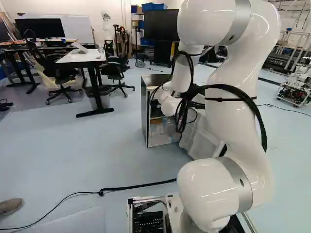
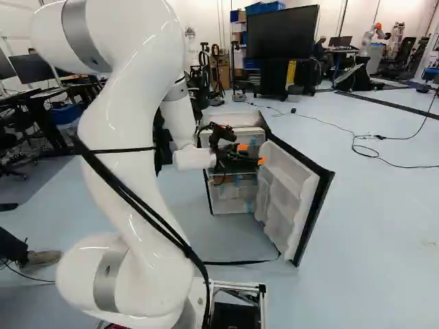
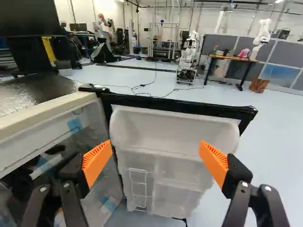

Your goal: Open the fridge door

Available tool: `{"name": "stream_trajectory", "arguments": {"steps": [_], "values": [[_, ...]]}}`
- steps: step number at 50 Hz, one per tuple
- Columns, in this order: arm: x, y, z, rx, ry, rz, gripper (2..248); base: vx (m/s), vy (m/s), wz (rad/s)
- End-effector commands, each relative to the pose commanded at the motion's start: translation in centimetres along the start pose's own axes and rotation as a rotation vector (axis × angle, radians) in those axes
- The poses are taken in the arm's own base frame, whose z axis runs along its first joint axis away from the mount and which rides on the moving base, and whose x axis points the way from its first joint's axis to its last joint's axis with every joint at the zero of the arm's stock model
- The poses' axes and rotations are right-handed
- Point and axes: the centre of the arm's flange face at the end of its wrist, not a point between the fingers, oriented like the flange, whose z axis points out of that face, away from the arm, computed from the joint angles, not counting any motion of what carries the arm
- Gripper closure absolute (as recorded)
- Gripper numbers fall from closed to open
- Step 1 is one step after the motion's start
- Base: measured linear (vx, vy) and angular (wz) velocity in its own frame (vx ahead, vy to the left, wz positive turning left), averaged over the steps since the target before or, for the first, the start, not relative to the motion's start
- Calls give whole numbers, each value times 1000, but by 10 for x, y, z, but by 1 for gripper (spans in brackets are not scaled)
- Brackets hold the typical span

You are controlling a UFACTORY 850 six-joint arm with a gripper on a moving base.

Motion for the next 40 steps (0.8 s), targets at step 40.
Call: {"name": "stream_trajectory", "arguments": {"steps": [40], "values": [[9, 6, -11, 80, -5, 0, 3, 0, 0, 0]]}}
